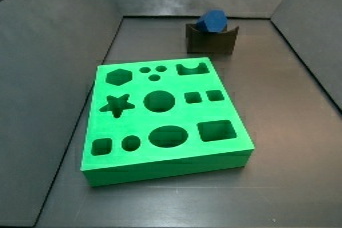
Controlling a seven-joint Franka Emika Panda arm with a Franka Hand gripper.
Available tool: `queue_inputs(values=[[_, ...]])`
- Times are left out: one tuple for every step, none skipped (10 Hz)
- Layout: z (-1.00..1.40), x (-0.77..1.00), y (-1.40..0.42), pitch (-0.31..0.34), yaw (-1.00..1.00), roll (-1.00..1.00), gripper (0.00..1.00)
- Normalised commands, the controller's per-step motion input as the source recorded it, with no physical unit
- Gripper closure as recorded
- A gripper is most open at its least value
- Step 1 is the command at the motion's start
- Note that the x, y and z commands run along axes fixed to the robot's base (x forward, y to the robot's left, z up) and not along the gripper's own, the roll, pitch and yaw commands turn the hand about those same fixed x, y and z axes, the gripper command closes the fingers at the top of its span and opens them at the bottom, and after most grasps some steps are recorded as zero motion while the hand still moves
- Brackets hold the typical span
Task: Pick up the hexagon object. Move up. Place the hexagon object on the fixture. Regrasp the hexagon object. Move to above the board. Insert the hexagon object.
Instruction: Regrasp the hexagon object.
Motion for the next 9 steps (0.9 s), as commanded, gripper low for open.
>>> queue_inputs(values=[[0.01,0.01,-0.02,0.033,0.03,1.00,0.00],[0.01,0.02,-0.01,0.038,0.03,1.00,0.00],[0.00,0.04,-0.03,0.049,0.04,1.00,0.00],[-0.01,0.05,-0.03,0.054,0.04,1.00,0.00],[-0.01,0.07,-0.03,0.068,0.04,1.00,0.00],[-0.01,0.08,-0.03,0.082,0.05,1.00,0.00],[-0.01,0.10,-0.04,0.103,0.05,1.00,0.00],[-0.01,0.11,-0.04,0.116,0.06,1.00,0.00],[-0.01,0.12,-0.04,0.145,0.07,1.00,0.00]])
